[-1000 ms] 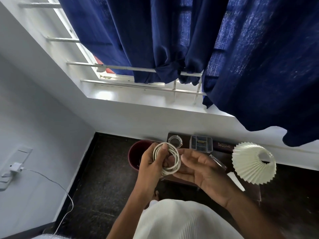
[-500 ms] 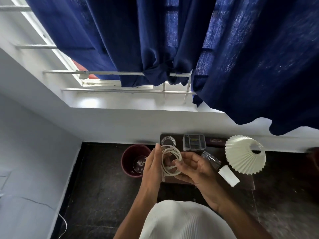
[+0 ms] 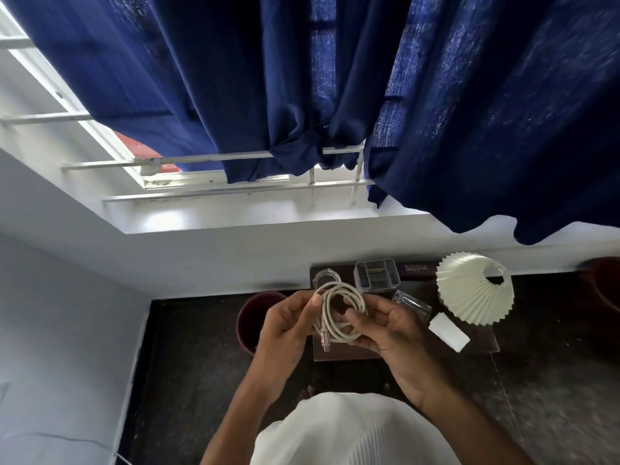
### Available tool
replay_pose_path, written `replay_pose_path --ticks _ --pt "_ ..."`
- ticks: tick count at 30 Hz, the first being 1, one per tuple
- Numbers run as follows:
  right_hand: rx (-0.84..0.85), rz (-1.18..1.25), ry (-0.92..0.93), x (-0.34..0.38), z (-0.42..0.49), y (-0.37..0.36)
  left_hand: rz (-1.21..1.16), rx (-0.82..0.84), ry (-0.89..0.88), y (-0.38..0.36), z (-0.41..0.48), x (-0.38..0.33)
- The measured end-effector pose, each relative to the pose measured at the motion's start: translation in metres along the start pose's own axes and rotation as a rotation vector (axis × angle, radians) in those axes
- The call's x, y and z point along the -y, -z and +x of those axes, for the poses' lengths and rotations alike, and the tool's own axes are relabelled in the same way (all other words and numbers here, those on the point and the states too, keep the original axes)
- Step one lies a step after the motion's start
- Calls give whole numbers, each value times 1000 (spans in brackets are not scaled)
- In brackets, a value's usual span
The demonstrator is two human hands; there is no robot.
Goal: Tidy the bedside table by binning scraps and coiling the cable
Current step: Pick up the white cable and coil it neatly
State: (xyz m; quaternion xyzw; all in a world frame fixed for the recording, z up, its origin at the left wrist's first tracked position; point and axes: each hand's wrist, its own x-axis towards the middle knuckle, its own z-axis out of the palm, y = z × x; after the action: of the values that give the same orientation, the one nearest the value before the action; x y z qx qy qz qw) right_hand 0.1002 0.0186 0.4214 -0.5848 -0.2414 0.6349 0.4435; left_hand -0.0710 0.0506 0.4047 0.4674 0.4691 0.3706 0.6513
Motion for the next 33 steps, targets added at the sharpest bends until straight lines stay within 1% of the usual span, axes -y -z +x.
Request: replay_pose_path --ticks 3,7,10,17,23,25,30,33 --pt "-21 -6 28 -2 1 -6 5 72 15 14 2 -4" --pt "-49 -16 71 -5 1 -10 -56 100 60 24 1 -5" --pt "-67 -79 100 -8 0 -10 -65 122 81 27 -3 -2" --pt "-74 -182 113 -20 -4 -1 -61 66 59 13 -3 19" --pt "-153 -257 77 -31 -5 37 -48 74 41 -23 8 39" --pt "-151 -282 79 -33 -2 54 -21 63 38 -39 13 45" --pt "-220 -336 54 -39 14 111 -1 10 93 -90 33 68" --pt "-219 -344 8 -46 33 150 20 -45 134 -127 48 84"
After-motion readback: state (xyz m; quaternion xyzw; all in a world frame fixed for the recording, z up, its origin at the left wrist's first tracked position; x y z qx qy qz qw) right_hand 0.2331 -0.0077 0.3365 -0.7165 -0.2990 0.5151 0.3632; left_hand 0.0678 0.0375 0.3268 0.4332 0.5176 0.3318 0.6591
